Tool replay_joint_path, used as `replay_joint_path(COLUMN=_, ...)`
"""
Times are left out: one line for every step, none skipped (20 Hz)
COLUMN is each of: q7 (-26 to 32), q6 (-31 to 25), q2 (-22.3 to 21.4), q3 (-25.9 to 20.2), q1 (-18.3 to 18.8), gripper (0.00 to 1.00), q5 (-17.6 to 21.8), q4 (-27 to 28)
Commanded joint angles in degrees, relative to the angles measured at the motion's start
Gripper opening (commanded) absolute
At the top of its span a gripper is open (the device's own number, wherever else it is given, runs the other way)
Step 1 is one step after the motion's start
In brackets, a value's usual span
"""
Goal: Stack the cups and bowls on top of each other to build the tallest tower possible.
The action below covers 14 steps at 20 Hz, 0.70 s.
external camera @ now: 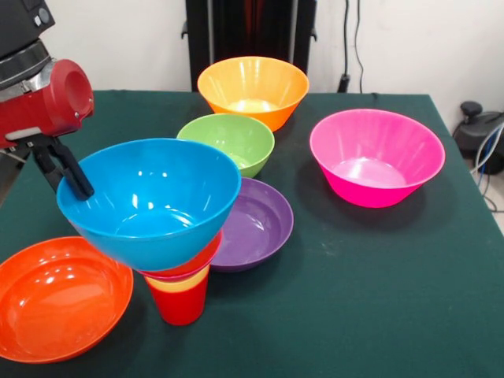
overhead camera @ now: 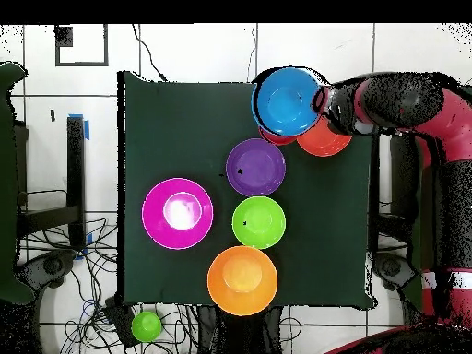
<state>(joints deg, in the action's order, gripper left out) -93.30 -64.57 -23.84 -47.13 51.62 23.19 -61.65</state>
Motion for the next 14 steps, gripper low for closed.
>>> replay_joint_path(q7=15.42, q6=1.93, q2=-0.48, q3=0.17, q1=-3.18, gripper=0.00, q5=4.48, q4=-0.47)
replay_joint_path(q7=15.32, q6=1.36, q2=-0.65, q3=0.25, q1=-3.29, gripper=0.00, q5=4.44, q4=-0.43)
replay_joint_path(q7=15.44, q6=0.66, q2=-0.56, q3=0.32, q1=-3.51, gripper=0.00, q5=4.49, q4=0.05)
replay_joint_path(q7=15.52, q6=-0.06, q2=-0.66, q3=0.41, q1=-3.62, gripper=0.00, q5=4.48, q4=0.17)
replay_joint_path(q7=15.74, q6=-0.56, q2=-0.65, q3=0.50, q1=-3.60, gripper=0.00, q5=4.53, q4=0.22)
replay_joint_path(q7=15.77, q6=-0.60, q2=-0.68, q3=0.63, q1=-3.36, gripper=0.00, q5=4.55, q4=-0.27)
replay_joint_path(q7=15.79, q6=-1.04, q2=-0.72, q3=0.72, q1=-3.34, gripper=0.00, q5=4.53, q4=-0.30)
replay_joint_path(q7=15.88, q6=-1.33, q2=-0.70, q3=0.74, q1=-3.32, gripper=0.00, q5=4.51, q4=-0.27)
replay_joint_path(q7=15.90, q6=-1.70, q2=-0.30, q3=0.82, q1=-3.65, gripper=0.00, q5=4.61, q4=0.48)
replay_joint_path(q7=15.87, q6=-1.87, q2=-0.19, q3=0.86, q1=-3.81, gripper=0.00, q5=4.68, q4=0.78)
replay_joint_path(q7=15.81, q6=-1.83, q2=-0.18, q3=0.89, q1=-3.86, gripper=0.00, q5=4.73, q4=0.80)
replay_joint_path(q7=15.74, q6=-1.78, q2=-0.17, q3=0.93, q1=-3.90, gripper=0.00, q5=4.77, q4=0.81)
replay_joint_path(q7=15.72, q6=-1.68, q2=-0.08, q3=0.97, q1=-3.97, gripper=0.00, q5=4.85, q4=0.89)
replay_joint_path(q7=15.63, q6=-1.70, q2=-0.25, q3=0.98, q1=-3.94, gripper=0.00, q5=4.81, q4=0.75)
